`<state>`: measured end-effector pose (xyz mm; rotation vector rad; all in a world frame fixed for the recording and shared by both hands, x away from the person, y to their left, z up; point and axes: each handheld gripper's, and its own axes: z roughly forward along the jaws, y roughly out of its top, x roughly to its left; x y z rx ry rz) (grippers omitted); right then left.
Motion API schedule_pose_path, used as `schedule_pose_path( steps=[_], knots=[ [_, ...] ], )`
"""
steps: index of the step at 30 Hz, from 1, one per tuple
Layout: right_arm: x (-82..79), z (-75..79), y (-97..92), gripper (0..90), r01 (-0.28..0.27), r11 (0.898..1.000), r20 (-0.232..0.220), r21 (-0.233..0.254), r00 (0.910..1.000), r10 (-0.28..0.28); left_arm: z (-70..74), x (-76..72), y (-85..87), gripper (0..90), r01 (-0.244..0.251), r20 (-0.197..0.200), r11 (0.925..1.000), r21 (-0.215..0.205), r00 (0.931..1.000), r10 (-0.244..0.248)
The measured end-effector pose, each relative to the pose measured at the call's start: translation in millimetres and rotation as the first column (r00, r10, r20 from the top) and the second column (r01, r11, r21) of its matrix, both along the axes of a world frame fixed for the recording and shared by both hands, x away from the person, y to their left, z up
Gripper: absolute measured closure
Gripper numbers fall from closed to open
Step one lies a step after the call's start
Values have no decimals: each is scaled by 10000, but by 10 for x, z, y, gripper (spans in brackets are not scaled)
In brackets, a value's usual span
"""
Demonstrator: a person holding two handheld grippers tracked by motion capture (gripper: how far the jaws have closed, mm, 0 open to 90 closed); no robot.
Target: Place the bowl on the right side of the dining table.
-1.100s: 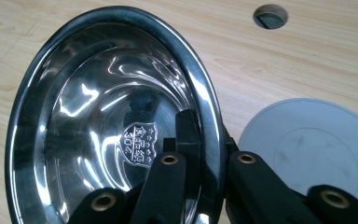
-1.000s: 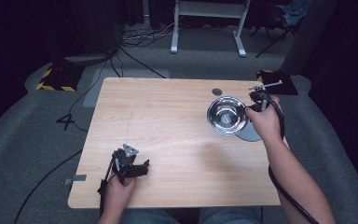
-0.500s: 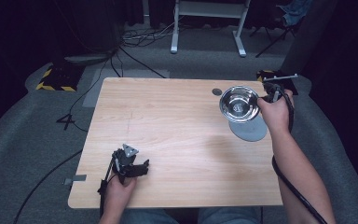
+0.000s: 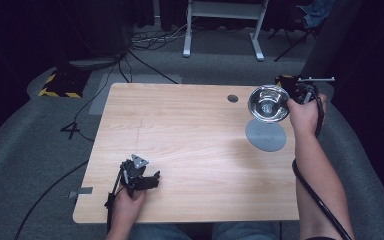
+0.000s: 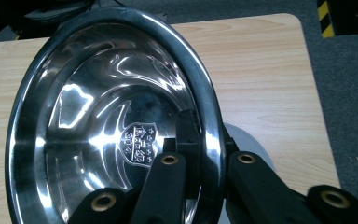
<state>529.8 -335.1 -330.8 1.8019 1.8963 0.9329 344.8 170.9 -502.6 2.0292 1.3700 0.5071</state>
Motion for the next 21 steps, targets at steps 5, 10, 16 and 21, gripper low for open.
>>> schedule_pose_path(
  steps=[5,10,16,21],
  knots=[
    [8,-13,-100,879,411,9991,-81,-30,9991,-412,0,1,1,166,1,11,10000,11,10000,-1],
    [20,-34,-180,879,833,9964,-182,-161,9963,-835,0,1,1,166,1,12,10000,12,10000,-1],
    [57,-133,-168,879,1046,9943,-314,-187,9940,-1052,0,1,0,166,-2,14,10000,9,10000,2],
    [86,-270,-181,879,1252,9921,-596,-54,9903,-1253,0,2,2,166,30,14,10000,19,10000,-30]
  ],
)
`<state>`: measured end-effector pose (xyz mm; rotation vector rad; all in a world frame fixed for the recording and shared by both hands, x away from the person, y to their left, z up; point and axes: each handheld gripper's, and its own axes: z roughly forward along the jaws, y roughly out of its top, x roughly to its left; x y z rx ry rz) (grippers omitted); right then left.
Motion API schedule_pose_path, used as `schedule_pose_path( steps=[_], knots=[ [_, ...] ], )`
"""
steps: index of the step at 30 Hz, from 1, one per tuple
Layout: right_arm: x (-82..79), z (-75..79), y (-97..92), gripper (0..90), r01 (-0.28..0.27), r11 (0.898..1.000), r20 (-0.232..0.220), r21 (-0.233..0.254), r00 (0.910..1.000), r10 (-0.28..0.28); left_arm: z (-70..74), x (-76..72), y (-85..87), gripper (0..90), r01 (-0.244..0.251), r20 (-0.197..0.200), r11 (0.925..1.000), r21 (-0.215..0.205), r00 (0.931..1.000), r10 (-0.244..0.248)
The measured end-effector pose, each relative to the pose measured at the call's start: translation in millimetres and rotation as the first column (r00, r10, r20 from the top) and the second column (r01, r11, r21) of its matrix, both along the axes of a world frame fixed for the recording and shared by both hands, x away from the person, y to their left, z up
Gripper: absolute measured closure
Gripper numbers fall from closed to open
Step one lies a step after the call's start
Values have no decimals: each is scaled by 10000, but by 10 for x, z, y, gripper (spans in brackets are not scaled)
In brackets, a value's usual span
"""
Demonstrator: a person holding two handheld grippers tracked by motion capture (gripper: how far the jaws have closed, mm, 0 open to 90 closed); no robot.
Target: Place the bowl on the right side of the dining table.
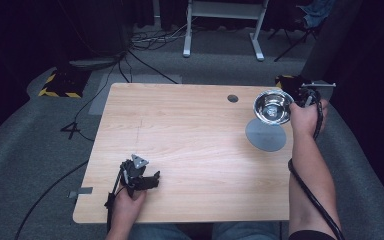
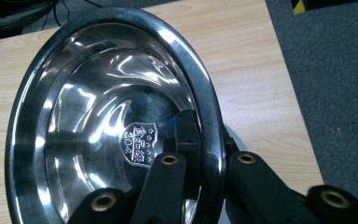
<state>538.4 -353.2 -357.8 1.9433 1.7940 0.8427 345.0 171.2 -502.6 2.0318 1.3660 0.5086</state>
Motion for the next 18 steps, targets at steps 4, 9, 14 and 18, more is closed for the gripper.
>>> schedule_pose_path(
  steps=[4,9,14,18],
  knots=[
    [21,-139,-29,879,179,9996,-196,241,9997,-174,0,-1,-1,166,-22,-2,10000,-8,10000,22],
    [52,-316,-57,879,145,9975,-363,697,9993,-120,-2,-5,-2,165,-9,-24,10000,-84,10000,8],
    [78,-487,-89,879,230,9971,-708,720,9973,-179,-2,-5,-1,165,-2,-28,10000,-83,10000,2],
    [87,-580,-95,879,265,9972,-856,700,9961,-205,-2,-5,-1,165,-1,-27,10000,-84,10000,1]
  ],
)
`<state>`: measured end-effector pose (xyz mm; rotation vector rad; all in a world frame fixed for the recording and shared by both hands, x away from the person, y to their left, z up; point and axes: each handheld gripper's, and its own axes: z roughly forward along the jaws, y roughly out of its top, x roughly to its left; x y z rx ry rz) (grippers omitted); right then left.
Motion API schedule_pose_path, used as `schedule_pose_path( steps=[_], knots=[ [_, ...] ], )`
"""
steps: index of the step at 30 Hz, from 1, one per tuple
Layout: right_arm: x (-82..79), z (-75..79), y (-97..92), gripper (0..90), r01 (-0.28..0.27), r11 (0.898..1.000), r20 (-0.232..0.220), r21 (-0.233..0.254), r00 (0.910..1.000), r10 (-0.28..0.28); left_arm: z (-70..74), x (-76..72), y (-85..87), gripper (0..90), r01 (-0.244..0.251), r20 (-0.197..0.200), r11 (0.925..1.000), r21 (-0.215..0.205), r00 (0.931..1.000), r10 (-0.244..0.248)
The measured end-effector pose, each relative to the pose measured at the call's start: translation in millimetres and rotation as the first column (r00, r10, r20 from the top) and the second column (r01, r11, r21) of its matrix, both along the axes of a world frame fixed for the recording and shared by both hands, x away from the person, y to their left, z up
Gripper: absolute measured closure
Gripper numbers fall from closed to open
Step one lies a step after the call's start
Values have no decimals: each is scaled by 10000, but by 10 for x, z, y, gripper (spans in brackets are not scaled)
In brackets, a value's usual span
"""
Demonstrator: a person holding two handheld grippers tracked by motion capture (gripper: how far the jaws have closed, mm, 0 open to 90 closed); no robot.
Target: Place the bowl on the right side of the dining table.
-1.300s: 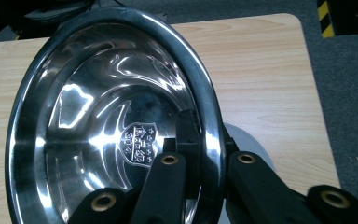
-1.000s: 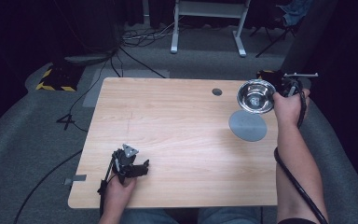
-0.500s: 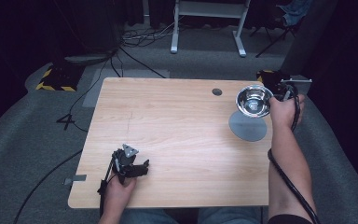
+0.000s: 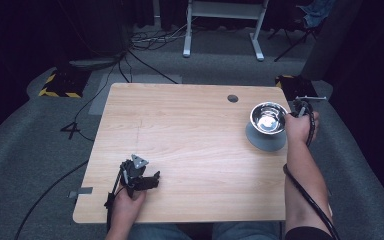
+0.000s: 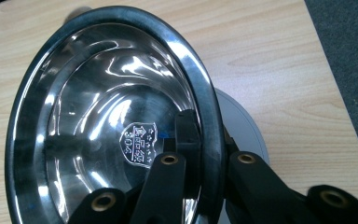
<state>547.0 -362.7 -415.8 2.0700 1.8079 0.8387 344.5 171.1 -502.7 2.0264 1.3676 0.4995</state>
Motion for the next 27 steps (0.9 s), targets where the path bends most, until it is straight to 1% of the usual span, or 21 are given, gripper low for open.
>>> schedule_pose_path(
  steps=[1,3,6,11,17,18,20,21,23,24,27],
  knots=[
    [-3,-18,-1,879,2,10000,-79,9,10000,-2,0,0,0,165,-2,1,10000,0,10000,2],
    [-5,-41,-7,879,-40,10000,-93,-23,9999,40,0,0,0,165,1,0,10000,3,10000,-1],
    [-16,-130,-9,879,20,9999,-216,150,9998,-17,-1,-1,-1,165,-8,12,10000,-11,10000,8],
    [-33,-215,-35,879,-17,9999,-303,143,9995,21,0,-3,2,165,29,6,10000,4,10000,-29],
    [-36,-268,-42,879,110,9998,-438,155,9990,-103,-1,-3,2,165,30,4,10000,1,10000,-30],
    [-35,-293,-46,879,33,9998,-401,201,9992,-25,-1,-3,3,165,30,6,10000,3,10000,-30],
    [-37,-309,-45,879,69,9999,-488,155,9988,-62,-1,-3,3,165,30,5,10000,3,10000,-30],
    [-36,-323,-46,879,54,9997,-451,223,9990,-44,-1,-3,2,165,29,6,10000,0,10000,-29],
    [-37,-331,-47,879,67,9998,-501,170,9987,-58,-1,-3,3,165,30,6,10000,3,10000,-30],
    [-40,-344,-50,879,145,9995,-534,275,9985,-130,0,-3,3,165,30,5,10000,3,10000,-30],
    [-46,-350,-66,879,185,9994,-575,294,9982,-168,0,-3,3,165,31,4,10000,3,10000,-31]
  ],
)
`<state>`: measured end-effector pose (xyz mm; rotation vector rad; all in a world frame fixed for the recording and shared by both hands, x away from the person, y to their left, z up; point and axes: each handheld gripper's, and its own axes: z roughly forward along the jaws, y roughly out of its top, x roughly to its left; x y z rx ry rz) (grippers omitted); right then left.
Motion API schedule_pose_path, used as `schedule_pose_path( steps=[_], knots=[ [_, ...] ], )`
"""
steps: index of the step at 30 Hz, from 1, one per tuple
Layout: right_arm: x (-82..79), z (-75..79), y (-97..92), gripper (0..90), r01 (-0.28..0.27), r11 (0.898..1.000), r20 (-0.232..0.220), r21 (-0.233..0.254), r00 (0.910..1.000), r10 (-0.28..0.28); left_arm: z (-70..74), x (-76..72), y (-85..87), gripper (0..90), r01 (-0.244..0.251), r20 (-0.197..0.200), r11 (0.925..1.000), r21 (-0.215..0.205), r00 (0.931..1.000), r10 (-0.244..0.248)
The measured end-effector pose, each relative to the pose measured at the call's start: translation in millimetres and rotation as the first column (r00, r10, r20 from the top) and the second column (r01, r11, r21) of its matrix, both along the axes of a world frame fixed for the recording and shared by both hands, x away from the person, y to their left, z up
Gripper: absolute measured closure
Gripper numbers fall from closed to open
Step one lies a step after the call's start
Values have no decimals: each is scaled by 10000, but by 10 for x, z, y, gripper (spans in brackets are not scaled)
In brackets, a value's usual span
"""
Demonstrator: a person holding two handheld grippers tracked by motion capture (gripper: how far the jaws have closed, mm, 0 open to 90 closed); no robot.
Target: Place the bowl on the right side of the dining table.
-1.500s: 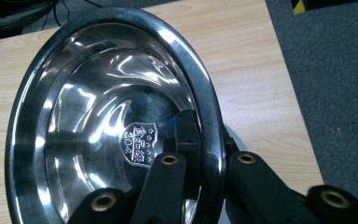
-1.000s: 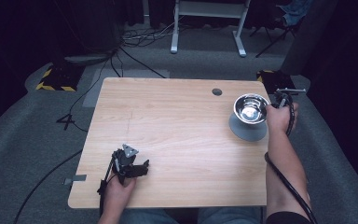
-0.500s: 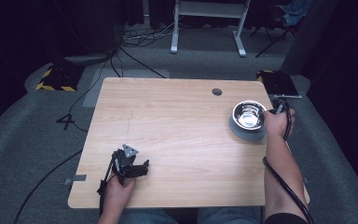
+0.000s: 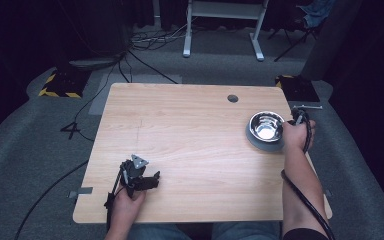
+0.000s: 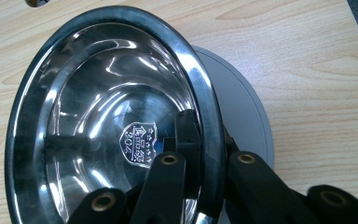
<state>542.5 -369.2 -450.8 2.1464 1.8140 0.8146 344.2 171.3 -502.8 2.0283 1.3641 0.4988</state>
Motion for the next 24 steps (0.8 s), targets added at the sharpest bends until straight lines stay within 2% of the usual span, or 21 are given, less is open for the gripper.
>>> schedule_pose_path(
  steps=[7,15,16,19,23,24],
  knots=[
    [-11,-15,-26,874,155,9997,-84,190,9998,-154,0,0,0,165,-2,4,10000,-2,10000,2],
    [-38,-66,-57,844,167,9998,-183,126,9997,-164,0,0,0,165,-1,1,10000,-3,10000,1],
    [-40,-72,-59,832,169,9998,-184,122,9997,-166,-1,-1,0,165,8,1,10000,-15,10000,-8],
    [-44,-99,-82,702,200,9998,-47,19,9998,-200,0,-1,2,164,9,22,10000,48,10000,-9],
    [-57,-99,-121,645,432,9989,-31,197,9991,-431,0,-1,3,164,15,29,10000,44,10000,-16],
    [-63,-89,-151,588,461,9989,-8,54,9989,-461,1,-1,3,164,8,21,10000,48,10000,-8]
  ],
)
